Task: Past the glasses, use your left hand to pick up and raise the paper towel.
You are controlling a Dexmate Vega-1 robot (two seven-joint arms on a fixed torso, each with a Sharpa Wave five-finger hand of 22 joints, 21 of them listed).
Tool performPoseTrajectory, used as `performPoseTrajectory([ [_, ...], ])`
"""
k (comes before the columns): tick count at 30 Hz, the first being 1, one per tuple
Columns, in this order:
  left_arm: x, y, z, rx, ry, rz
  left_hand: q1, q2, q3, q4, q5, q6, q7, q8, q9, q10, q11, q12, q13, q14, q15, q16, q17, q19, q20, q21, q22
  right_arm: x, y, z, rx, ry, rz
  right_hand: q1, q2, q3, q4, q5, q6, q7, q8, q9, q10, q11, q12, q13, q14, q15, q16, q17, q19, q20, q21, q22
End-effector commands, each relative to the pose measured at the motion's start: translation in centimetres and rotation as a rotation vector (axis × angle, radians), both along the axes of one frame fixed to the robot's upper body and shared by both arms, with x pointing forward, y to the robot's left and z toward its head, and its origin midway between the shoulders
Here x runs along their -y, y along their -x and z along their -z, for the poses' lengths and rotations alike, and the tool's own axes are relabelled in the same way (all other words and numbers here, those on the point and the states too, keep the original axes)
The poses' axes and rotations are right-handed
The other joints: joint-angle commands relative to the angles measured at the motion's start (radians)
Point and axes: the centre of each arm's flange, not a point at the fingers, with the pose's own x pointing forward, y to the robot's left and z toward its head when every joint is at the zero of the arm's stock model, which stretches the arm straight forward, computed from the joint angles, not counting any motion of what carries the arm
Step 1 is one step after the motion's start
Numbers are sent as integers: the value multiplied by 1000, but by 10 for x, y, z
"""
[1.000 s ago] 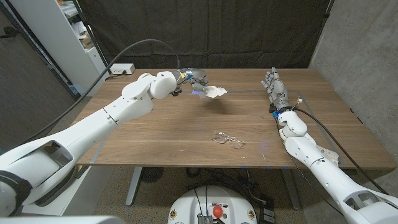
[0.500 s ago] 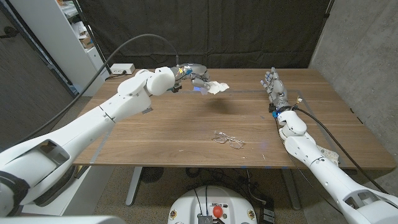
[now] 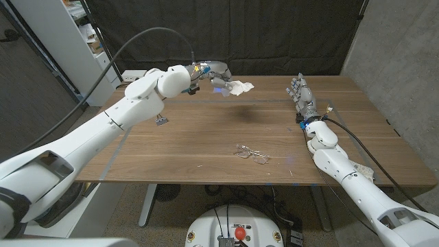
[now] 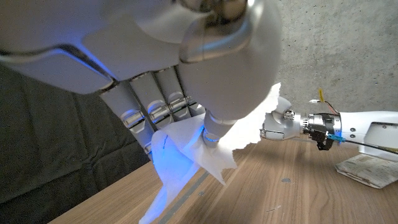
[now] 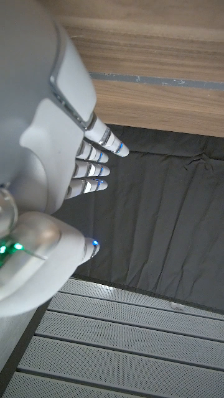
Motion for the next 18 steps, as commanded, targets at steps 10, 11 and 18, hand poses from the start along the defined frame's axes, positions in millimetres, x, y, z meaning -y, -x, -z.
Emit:
performPoseTrajectory([
  [10,1,8,-11,12,16,9,0,12,-6,3,7,3,2,4,3,4,5,-7,10,-7,-27,-6,5,-3,2,-1,3,0,0,5,-6,0,0,15,8,2,-5,2,13,0,2,2,10,-3,4,5,11,-1,8,4,9,-3,4,5],
  [11,1,7,-10,10,16,8,0,13,-6,3,7,1,2,4,3,3,4,-7,10,-7,-28,-6,6,-4,2,-1,3,0,0,5,-8,-1,-1,15,8,2,-6,2,13,0,2,2,11,-3,4,5,11,-1,9,4,10,-3,4,5],
  [18,0,2,-4,-8,14,-2,0,13,-6,3,6,-3,0,2,4,-2,2,-11,13,-8,-25,-6,6,-10,3,-3,3,-2,-2,8,-13,-5,-10,16,11,3,-6,1,13,-1,2,2,13,-2,4,5,12,1,8,4,10,-2,3,5],
])
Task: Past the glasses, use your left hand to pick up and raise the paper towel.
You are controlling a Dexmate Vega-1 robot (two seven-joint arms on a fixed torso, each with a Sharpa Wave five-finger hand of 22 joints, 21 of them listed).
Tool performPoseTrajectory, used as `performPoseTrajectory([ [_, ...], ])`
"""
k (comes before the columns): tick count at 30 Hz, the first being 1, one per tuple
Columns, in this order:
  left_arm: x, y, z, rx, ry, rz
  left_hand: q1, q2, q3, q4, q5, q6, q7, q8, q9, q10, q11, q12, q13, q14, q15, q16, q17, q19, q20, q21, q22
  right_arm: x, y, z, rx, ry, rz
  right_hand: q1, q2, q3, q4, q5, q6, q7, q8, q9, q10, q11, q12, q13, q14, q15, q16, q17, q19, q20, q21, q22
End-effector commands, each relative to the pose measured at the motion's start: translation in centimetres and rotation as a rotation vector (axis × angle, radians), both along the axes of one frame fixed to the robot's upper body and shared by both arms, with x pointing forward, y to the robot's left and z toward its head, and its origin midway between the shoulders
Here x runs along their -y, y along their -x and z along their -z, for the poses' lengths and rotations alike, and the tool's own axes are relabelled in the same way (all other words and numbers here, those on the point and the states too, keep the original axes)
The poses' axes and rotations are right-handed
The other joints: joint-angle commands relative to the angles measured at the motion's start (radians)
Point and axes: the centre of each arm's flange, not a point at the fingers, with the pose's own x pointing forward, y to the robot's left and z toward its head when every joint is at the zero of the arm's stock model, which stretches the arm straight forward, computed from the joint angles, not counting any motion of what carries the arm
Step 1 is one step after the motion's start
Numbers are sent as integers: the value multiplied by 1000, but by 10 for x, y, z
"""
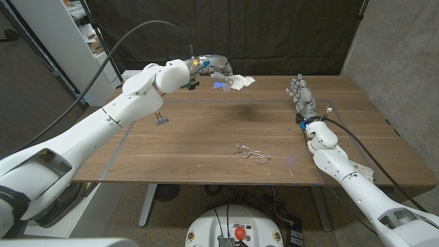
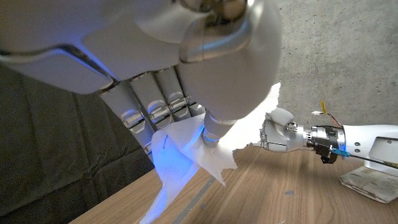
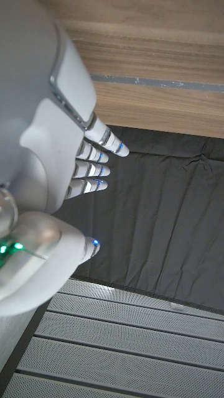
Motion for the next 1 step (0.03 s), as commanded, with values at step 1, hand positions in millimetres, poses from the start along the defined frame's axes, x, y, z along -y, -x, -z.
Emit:
performPoseTrajectory([
  [1,1,-5,7,-23,-6,-12,-1,12,-2,-1,3,-4,1,2,4,-3,2,-5,7,-8,-25,-3,1,-9,1,-4,3,-2,-2,6,-10,-7,-8,9,4,3,-6,1,13,-1,1,2,4,-1,4,5,6,6,8,4,10,-3,3,5],
])
